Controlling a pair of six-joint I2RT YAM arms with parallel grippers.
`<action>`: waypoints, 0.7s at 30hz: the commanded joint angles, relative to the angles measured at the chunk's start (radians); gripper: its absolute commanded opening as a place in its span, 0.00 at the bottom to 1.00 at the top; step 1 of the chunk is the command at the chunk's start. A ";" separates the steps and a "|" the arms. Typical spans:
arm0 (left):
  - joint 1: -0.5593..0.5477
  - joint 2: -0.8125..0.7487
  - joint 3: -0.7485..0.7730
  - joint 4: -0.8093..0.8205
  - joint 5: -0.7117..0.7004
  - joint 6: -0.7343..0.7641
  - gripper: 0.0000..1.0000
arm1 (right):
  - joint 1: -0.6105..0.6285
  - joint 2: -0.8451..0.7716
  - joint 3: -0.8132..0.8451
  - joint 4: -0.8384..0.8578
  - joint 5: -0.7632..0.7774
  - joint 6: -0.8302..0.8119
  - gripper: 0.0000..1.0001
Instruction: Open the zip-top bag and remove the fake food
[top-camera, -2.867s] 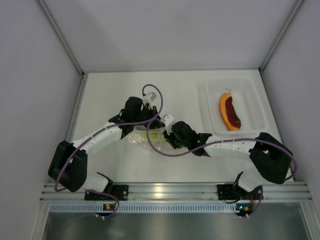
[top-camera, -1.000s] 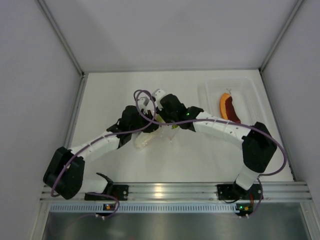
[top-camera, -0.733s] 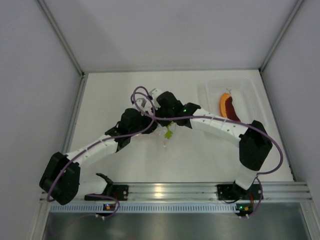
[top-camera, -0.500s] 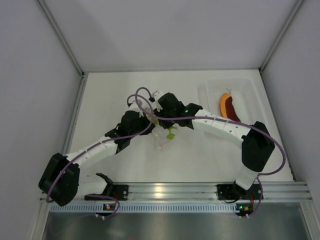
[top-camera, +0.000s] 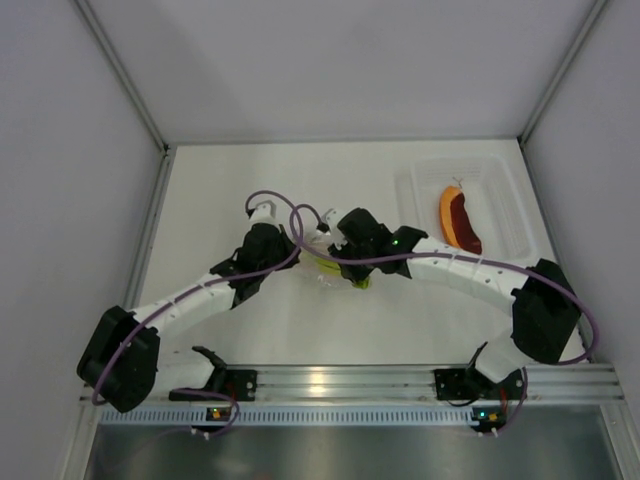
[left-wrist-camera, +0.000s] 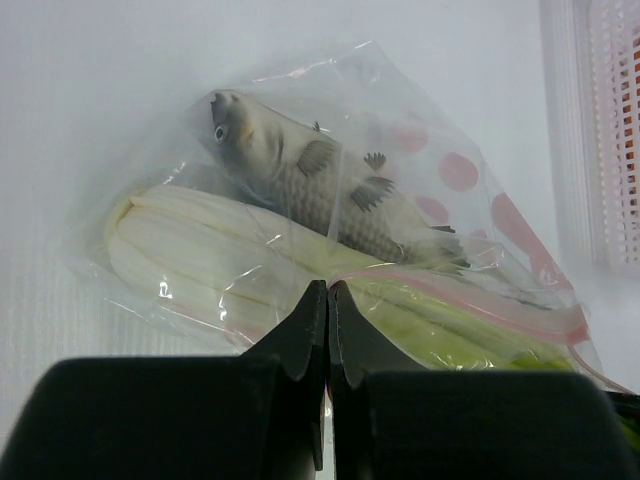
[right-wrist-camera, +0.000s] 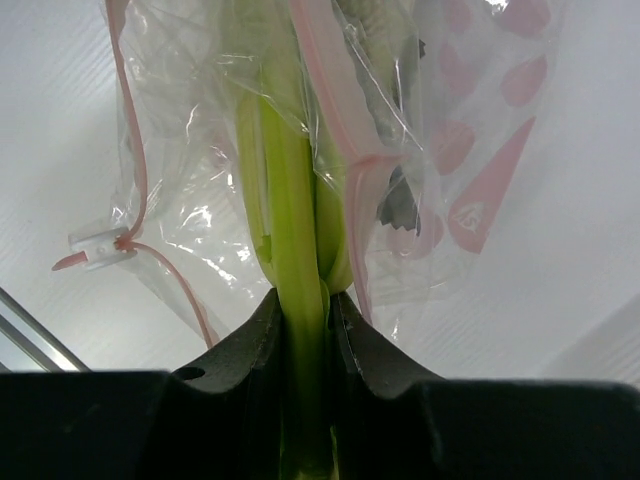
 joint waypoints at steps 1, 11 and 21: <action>0.013 -0.032 -0.018 -0.010 -0.084 -0.001 0.00 | -0.016 -0.026 0.000 -0.059 0.043 -0.009 0.00; -0.051 -0.142 -0.041 0.104 0.053 0.025 0.00 | -0.004 0.146 0.211 0.014 -0.038 0.079 0.07; -0.060 -0.138 -0.039 0.104 0.079 0.074 0.00 | 0.009 0.225 0.139 0.151 -0.109 0.025 0.34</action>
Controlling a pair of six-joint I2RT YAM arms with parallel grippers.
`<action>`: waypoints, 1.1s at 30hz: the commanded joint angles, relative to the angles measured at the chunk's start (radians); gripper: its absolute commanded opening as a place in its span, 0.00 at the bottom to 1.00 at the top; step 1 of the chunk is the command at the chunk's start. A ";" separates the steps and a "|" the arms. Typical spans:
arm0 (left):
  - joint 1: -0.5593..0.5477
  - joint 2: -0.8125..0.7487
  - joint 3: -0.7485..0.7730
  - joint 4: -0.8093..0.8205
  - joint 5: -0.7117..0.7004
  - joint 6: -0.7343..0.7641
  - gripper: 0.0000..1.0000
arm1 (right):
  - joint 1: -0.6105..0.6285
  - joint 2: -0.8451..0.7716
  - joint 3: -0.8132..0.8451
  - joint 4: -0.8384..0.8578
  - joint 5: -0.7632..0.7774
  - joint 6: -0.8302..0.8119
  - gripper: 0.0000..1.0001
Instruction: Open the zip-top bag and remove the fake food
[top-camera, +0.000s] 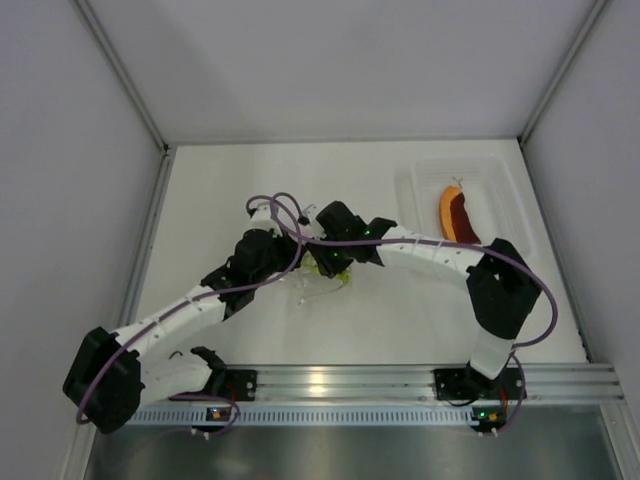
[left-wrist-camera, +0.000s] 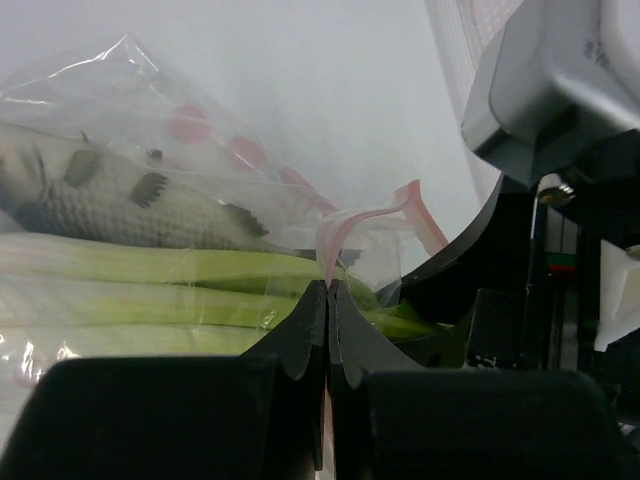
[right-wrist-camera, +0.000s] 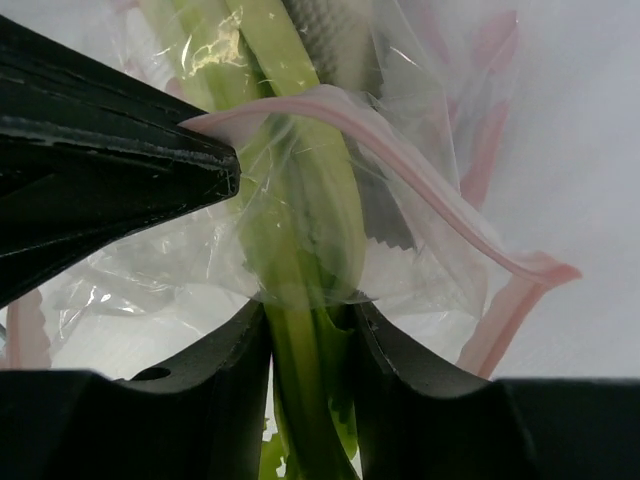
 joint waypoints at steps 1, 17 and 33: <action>-0.004 0.001 0.003 0.057 0.020 0.029 0.00 | 0.012 -0.007 -0.032 0.095 -0.048 -0.019 0.35; -0.004 0.054 0.016 0.057 0.042 0.046 0.00 | 0.004 -0.002 -0.130 0.181 -0.078 -0.025 0.32; -0.004 0.096 0.016 0.051 0.059 0.045 0.00 | 0.009 -0.093 -0.003 0.069 -0.058 -0.007 0.00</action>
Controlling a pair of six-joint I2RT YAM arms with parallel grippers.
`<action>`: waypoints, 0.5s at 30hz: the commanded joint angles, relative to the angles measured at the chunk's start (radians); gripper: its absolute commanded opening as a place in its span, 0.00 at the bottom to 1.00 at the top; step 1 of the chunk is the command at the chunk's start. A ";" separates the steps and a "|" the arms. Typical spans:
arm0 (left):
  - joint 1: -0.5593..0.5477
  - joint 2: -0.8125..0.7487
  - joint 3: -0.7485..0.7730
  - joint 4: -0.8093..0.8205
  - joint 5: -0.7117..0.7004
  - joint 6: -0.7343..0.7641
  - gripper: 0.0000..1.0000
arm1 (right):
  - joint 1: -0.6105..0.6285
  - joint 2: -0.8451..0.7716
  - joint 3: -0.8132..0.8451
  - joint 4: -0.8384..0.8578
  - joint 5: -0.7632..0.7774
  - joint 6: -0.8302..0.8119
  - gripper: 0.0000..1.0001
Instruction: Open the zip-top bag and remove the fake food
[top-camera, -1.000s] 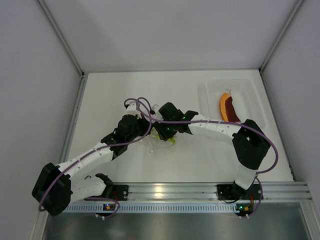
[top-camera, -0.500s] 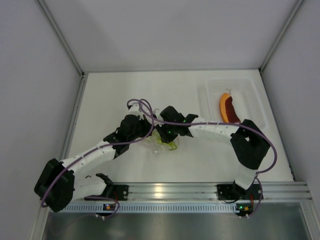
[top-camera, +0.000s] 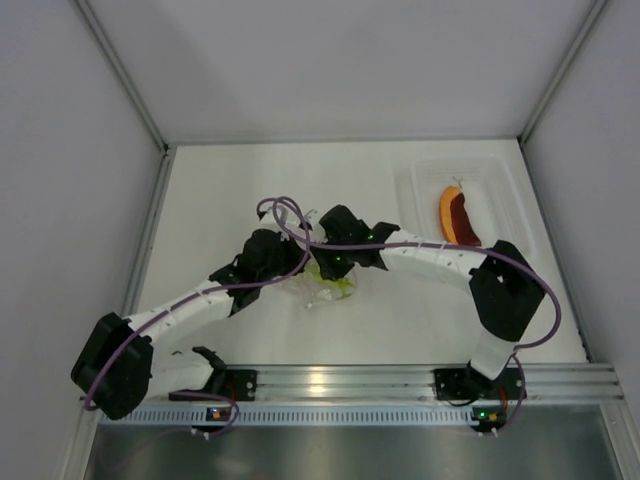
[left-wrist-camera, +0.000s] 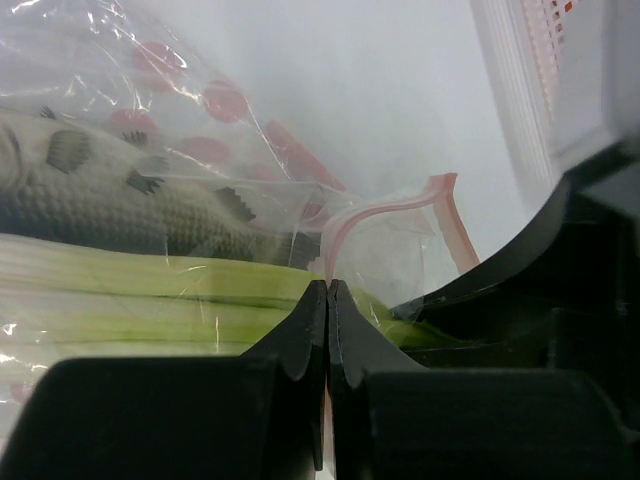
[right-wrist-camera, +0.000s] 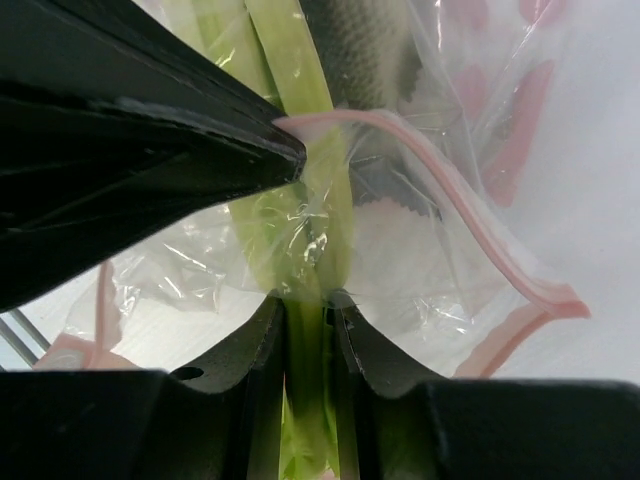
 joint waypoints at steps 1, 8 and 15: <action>-0.003 0.008 0.016 0.052 0.014 0.012 0.00 | 0.010 -0.075 0.105 -0.032 0.009 0.003 0.00; -0.002 -0.007 -0.002 0.049 -0.027 0.021 0.00 | 0.012 -0.087 0.185 -0.193 0.106 -0.021 0.00; 0.001 -0.062 0.003 -0.014 -0.205 -0.019 0.00 | -0.002 -0.246 0.053 -0.232 0.177 -0.033 0.00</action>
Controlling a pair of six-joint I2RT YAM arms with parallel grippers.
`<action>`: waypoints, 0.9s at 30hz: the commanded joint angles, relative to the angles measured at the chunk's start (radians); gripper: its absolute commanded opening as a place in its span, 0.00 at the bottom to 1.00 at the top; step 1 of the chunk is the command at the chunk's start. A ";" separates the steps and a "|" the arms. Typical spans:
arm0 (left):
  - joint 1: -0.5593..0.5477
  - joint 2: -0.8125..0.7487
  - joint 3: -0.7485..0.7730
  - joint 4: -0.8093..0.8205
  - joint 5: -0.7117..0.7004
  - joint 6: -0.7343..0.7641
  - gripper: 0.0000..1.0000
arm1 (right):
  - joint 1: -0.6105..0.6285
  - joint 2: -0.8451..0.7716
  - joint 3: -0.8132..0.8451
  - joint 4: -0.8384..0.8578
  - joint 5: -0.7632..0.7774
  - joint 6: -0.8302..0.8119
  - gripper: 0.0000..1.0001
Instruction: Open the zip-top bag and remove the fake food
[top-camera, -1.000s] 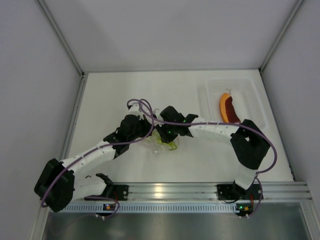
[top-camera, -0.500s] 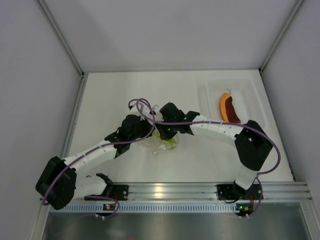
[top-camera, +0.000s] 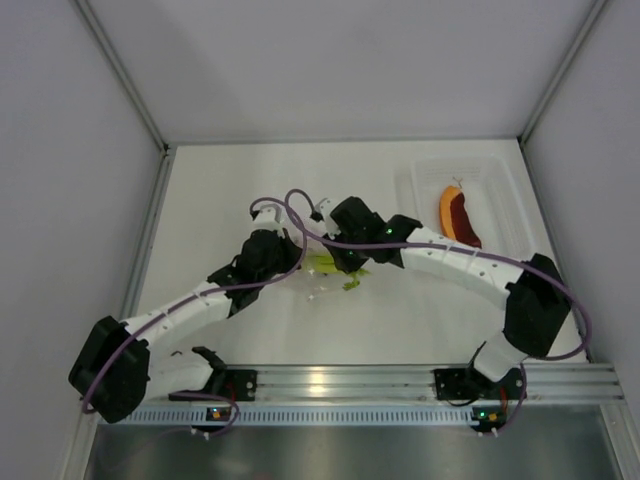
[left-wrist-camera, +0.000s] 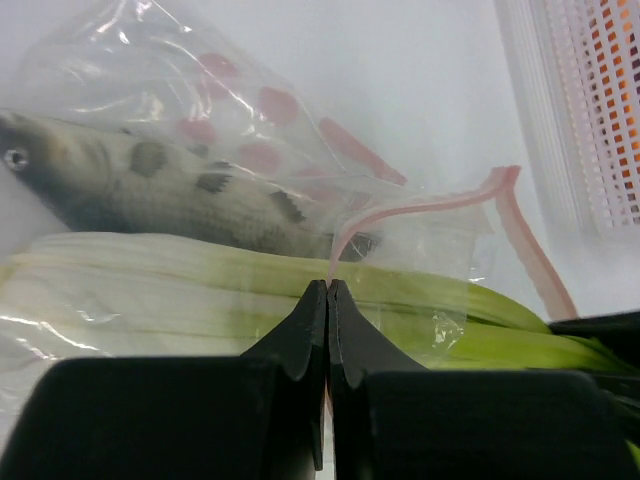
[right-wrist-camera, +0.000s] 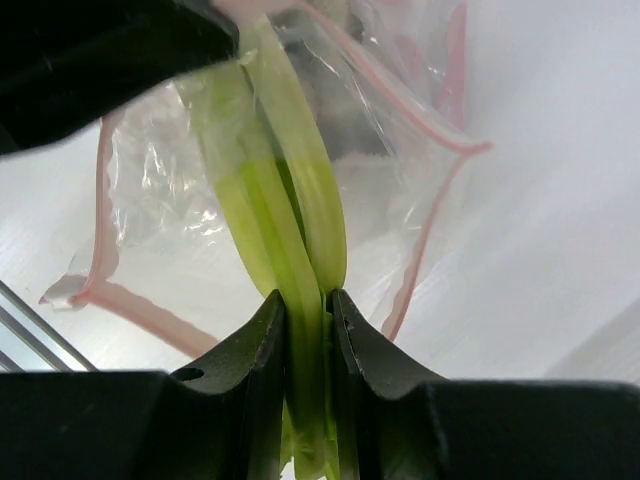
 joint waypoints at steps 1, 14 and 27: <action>0.002 -0.056 0.001 -0.014 -0.116 -0.019 0.00 | -0.003 -0.159 -0.053 -0.044 0.060 -0.014 0.00; 0.004 -0.058 0.006 -0.014 -0.144 -0.038 0.00 | -0.101 -0.438 -0.130 -0.133 0.105 -0.035 0.00; 0.014 -0.052 0.000 -0.029 -0.182 -0.051 0.00 | -0.264 -0.664 -0.060 -0.226 0.160 -0.048 0.00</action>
